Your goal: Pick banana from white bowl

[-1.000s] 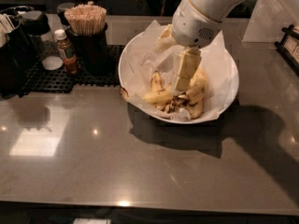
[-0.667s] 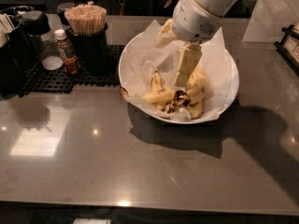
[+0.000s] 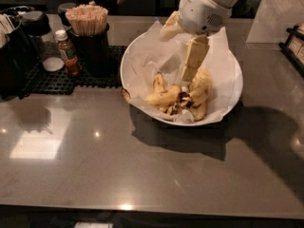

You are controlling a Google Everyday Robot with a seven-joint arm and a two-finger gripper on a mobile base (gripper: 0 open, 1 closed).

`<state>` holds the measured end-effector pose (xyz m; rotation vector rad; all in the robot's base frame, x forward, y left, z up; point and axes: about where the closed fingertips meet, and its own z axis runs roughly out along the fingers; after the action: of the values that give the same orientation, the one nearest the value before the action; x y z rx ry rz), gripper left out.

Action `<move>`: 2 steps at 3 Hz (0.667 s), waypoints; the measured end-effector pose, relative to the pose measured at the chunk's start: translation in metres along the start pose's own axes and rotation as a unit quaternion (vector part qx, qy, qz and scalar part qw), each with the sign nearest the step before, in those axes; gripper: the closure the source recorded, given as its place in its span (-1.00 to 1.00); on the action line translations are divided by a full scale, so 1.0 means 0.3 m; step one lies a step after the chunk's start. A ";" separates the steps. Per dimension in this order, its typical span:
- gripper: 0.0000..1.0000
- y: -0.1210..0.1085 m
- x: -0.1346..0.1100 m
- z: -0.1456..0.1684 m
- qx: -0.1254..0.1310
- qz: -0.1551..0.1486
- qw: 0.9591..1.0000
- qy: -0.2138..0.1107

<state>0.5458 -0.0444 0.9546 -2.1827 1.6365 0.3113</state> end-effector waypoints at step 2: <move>-0.74 0.042 0.086 0.120 -0.020 -0.037 0.994 -0.103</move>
Offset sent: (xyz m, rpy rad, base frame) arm -0.0137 -0.0262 -0.0649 0.2948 0.0691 0.2314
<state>0.5433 -0.0542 0.9095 -2.1545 1.4451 0.5338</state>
